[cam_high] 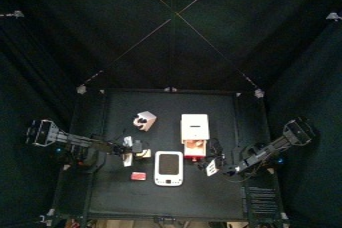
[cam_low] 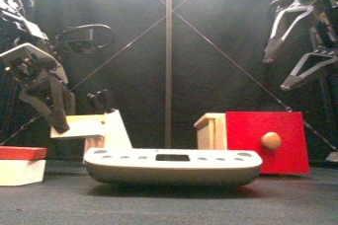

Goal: Hand over egg sushi

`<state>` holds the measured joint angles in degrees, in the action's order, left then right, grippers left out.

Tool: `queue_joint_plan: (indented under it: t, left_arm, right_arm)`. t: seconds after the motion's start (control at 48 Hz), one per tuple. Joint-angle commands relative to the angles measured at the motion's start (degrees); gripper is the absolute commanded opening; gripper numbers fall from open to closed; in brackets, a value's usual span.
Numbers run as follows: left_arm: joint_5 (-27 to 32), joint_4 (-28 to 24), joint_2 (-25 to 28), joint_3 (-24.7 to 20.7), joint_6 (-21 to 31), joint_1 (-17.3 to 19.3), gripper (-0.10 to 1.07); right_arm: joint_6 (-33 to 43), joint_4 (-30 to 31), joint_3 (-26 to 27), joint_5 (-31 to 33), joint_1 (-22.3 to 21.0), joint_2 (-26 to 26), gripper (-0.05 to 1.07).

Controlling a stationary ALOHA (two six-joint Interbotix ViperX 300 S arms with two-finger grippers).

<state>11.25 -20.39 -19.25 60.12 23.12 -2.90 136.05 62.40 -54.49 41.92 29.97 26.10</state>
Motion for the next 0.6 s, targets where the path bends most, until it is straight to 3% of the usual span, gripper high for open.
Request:
queue_joint_plan:
  t: [0.0,0.125,0.375,0.583]
  left_arm:
    - [-0.35,-0.09,-0.09,-1.14,-0.09,-0.09,0.6]
    - [-0.44,-0.09,-0.09,-1.67,-0.09,-0.09,0.6]
    - [-1.85,-0.09,-0.09,-4.83,0.0,-0.18,0.6]
    - [-7.21,1.93,0.0,-6.42,0.09,-0.88,0.6]
  right_arm:
    - [0.0,0.53,0.53,-0.18,-0.7,0.79,0.92]
    - [0.0,3.43,0.88,-0.97,-0.7,0.44,0.92]
    - [0.62,23.91,2.02,-2.64,-0.88,-0.53,0.92]
    - [0.53,32.7,3.43,-2.64,-3.43,-2.81,0.92]
